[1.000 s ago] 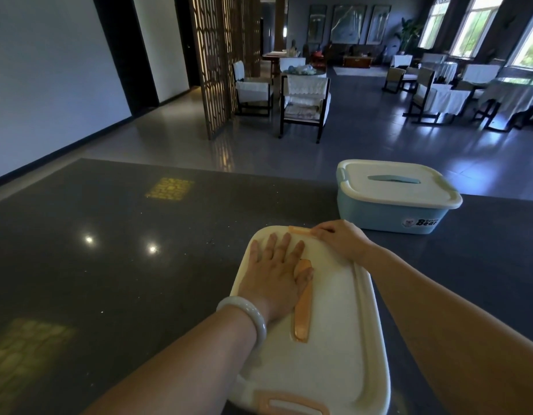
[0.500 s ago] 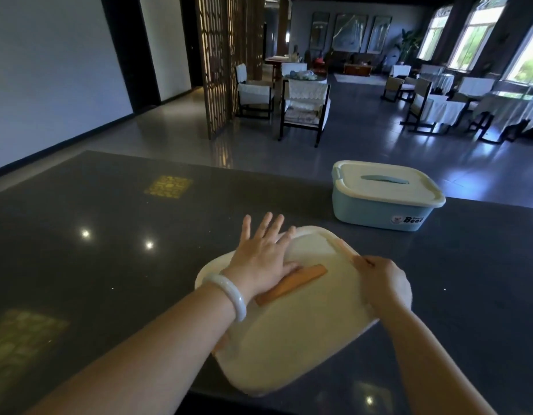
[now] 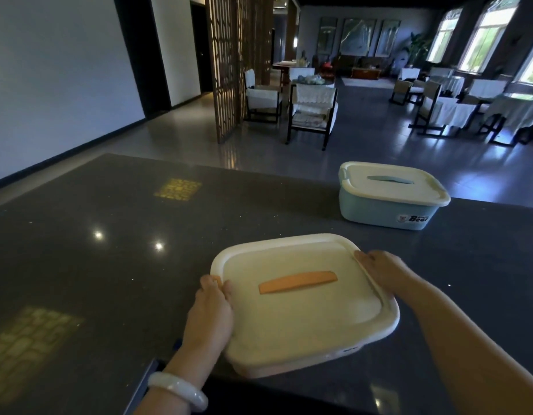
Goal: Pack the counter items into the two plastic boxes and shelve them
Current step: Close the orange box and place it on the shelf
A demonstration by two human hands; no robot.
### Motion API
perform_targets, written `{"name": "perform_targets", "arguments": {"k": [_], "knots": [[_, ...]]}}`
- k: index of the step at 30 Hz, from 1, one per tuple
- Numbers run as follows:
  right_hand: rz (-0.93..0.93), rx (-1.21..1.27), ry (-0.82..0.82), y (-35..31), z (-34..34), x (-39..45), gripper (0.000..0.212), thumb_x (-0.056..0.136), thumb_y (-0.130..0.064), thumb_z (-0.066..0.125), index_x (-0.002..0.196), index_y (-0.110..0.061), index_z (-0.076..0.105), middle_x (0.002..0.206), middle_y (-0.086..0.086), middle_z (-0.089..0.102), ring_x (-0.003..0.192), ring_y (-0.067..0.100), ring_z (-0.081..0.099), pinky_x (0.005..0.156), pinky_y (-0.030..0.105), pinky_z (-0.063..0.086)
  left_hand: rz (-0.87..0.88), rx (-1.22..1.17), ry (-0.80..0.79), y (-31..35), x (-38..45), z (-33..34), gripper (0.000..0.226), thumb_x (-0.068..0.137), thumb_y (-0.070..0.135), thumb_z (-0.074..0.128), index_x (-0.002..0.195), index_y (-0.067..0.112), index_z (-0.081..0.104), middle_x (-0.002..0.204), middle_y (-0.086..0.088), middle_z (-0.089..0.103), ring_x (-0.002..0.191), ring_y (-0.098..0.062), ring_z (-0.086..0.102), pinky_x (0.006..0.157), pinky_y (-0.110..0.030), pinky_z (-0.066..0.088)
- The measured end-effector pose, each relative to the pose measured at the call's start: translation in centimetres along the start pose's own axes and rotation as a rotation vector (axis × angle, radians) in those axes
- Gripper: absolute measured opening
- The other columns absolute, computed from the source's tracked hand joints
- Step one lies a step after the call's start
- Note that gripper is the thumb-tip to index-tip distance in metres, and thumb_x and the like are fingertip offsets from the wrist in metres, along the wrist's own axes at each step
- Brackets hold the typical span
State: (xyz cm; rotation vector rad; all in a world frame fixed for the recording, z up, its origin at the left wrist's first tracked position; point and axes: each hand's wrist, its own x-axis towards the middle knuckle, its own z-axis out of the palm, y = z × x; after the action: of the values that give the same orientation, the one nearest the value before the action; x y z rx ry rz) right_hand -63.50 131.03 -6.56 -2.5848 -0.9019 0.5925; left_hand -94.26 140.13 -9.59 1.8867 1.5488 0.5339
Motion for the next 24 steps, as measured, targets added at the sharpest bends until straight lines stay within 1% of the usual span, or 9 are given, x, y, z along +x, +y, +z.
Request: {"name": "perform_targets", "arguments": {"k": [2,4,8,10,14,17,20,22,24], "knots": [[0.026,0.197,-0.040,0.9,1.3,-0.8,0.057,0.099,-0.055,0.031,0.126,-0.012,0.058,0.120,0.012,0.060,0.095,0.023,0.053,0.083,0.034,0.040,0.016,0.007,0.006,-0.4,0.8,-0.2,0.021,0.101,0.040,0.034,0.101,0.019,0.033,0.101,-0.013,0.057,0.092,-0.037,0.060,0.070,-0.037,0.042],[0.050,0.332,-0.017,1.7,2.1,-2.1,0.056,0.098,-0.056,0.034,0.124,-0.013,0.059,0.111,0.009,0.061,0.092,0.022,0.055,0.081,0.035,0.041,0.023,0.014,-0.019,-0.9,1.9,-0.5,0.023,0.100,0.044,0.034,0.102,0.022,0.036,0.094,-0.009,0.059,0.085,-0.034,0.061,0.074,-0.040,0.049],[0.077,0.437,0.060,2.9,3.5,-4.9,0.052,0.095,-0.056,0.040,0.099,-0.010,0.064,0.085,0.001,0.064,0.078,0.019,0.059,0.065,0.032,0.044,0.027,0.087,-0.091,-1.4,4.1,-1.1,0.032,0.097,0.053,0.033,0.114,0.027,0.041,0.089,-0.001,0.057,0.083,-0.028,0.058,0.073,-0.037,0.042],[0.108,0.518,0.085,3.7,4.2,-6.4,0.046,0.092,-0.056,0.046,0.092,-0.014,0.066,0.085,0.004,0.067,0.080,0.022,0.062,0.069,0.034,0.047,0.065,0.136,-0.127,-1.3,4.7,-1.2,0.036,0.097,0.055,0.032,0.115,0.026,0.042,0.090,-0.002,0.059,0.080,-0.025,0.058,0.070,-0.036,0.042],[0.199,0.593,0.145,5.3,4.8,-9.4,0.042,0.089,-0.053,0.052,0.089,-0.013,0.066,0.086,0.005,0.068,0.074,0.019,0.061,0.058,0.029,0.043,0.110,0.170,-0.192,-0.6,4.9,-0.9,0.042,0.095,0.060,0.032,0.106,0.022,0.047,0.087,-0.004,0.059,0.079,-0.023,0.058,0.068,-0.036,0.043],[0.277,0.674,0.183,7.5,4.9,-11.9,0.044,0.086,-0.055,0.053,0.089,-0.013,0.067,0.087,0.007,0.069,0.079,0.024,0.064,0.067,0.033,0.050,0.161,0.144,-0.204,-0.2,3.7,0.2,0.047,0.095,0.058,0.036,0.091,0.014,0.052,0.082,-0.005,0.059,0.077,-0.024,0.058,0.064,-0.035,0.039],[0.337,0.749,0.226,10.1,4.1,-14.5,0.045,0.085,-0.054,0.056,0.092,-0.011,0.067,0.092,0.011,0.071,0.087,0.030,0.067,0.077,0.039,0.053,0.219,0.046,-0.215,0.7,1.6,1.9,0.043,0.094,0.055,0.044,0.079,0.015,0.052,0.077,-0.007,0.060,0.073,-0.024,0.058,0.060,-0.034,0.037],[0.366,0.771,0.270,12.2,3.0,-16.1,0.047,0.085,-0.053,0.058,0.095,-0.009,0.067,0.095,0.013,0.071,0.089,0.032,0.067,0.077,0.040,0.054,0.246,-0.004,-0.244,2.0,0.0,3.5,0.041,0.093,0.054,0.048,0.076,0.017,0.054,0.073,-0.005,0.061,0.067,-0.019,0.058,0.055,-0.032,0.036],[0.377,0.798,0.298,14.6,1.7,-17.7,0.048,0.083,-0.053,0.062,0.094,-0.007,0.067,0.094,0.014,0.071,0.086,0.032,0.068,0.070,0.038,0.054,0.272,-0.020,-0.276,3.7,-1.5,5.5,0.041,0.092,0.053,0.052,0.076,0.016,0.056,0.072,-0.005,0.061,0.065,-0.019,0.058,0.054,-0.032,0.036]]}}
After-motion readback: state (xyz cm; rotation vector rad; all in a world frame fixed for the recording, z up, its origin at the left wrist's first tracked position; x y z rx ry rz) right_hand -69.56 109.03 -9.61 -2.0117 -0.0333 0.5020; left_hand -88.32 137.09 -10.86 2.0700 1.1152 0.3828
